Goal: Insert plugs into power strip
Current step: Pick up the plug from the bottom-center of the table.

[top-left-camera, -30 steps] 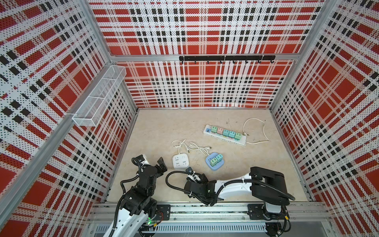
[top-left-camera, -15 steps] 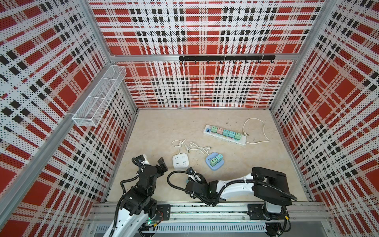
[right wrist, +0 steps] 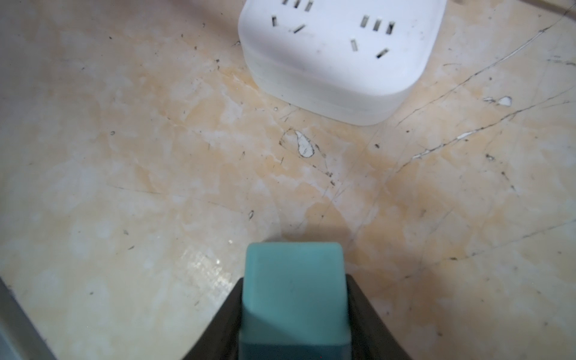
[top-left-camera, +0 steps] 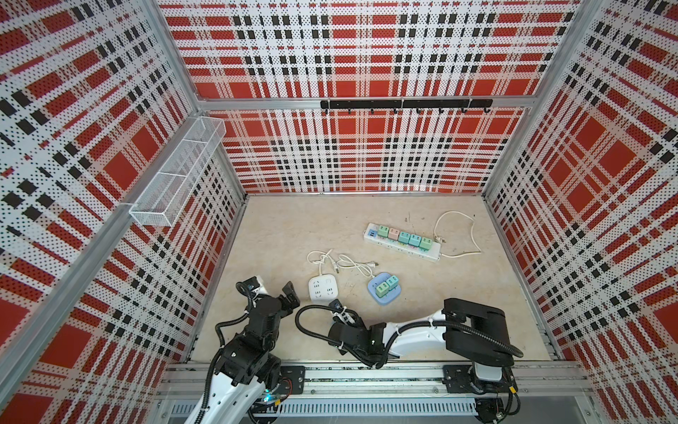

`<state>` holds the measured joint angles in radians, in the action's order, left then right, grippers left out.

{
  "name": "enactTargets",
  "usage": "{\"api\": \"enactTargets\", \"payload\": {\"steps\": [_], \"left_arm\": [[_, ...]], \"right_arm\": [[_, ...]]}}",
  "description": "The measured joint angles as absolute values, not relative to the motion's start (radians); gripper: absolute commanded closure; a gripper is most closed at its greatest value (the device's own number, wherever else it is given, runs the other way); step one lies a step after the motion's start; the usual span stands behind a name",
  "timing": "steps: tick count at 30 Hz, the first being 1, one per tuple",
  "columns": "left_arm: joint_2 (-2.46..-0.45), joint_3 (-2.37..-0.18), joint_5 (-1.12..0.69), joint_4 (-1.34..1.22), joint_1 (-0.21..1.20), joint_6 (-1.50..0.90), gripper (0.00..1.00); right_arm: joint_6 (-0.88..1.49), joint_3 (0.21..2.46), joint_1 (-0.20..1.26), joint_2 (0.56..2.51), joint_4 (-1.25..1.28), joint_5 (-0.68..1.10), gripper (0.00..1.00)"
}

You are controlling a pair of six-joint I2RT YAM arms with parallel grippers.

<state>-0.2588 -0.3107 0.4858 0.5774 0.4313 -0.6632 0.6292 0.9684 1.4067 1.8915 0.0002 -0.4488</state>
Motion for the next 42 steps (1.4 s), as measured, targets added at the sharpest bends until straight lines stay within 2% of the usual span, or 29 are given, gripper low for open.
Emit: {"api": "enactTargets", "payload": {"steps": [4,9,12,18,22,29,36,42], "left_arm": [[-0.259,-0.307,0.432,0.558,0.43,-0.621,0.01],[-0.272,-0.304,0.268,0.486,0.419,-0.548,0.02],[-0.296,-0.304,0.153,0.436,0.417,-0.529,0.1],[-0.311,-0.331,-0.017,0.402,0.451,-0.529,0.22],[-0.315,-0.375,-0.058,0.383,0.573,-0.532,0.24],[-0.346,-0.441,-0.012,0.359,0.882,-0.527,0.28],[-0.486,-0.477,0.079,0.289,1.127,-0.499,0.29],[-0.636,-0.521,0.165,0.229,1.245,-0.464,0.29]], "right_arm": [[0.621,0.953,1.406,1.888,0.03,-0.446,0.69],[0.571,0.866,1.406,1.818,0.068,-0.454,0.76],[0.513,0.776,1.406,1.711,0.103,-0.481,0.83],[0.328,0.586,1.406,1.439,0.257,-0.6,0.84],[0.168,0.446,1.395,1.287,0.405,-0.648,0.85],[-0.063,0.292,1.389,1.11,0.595,-0.651,0.88],[-0.193,0.252,1.389,1.034,0.681,-0.572,0.91],[-0.246,0.235,1.389,1.025,0.73,-0.508,0.91]]}}
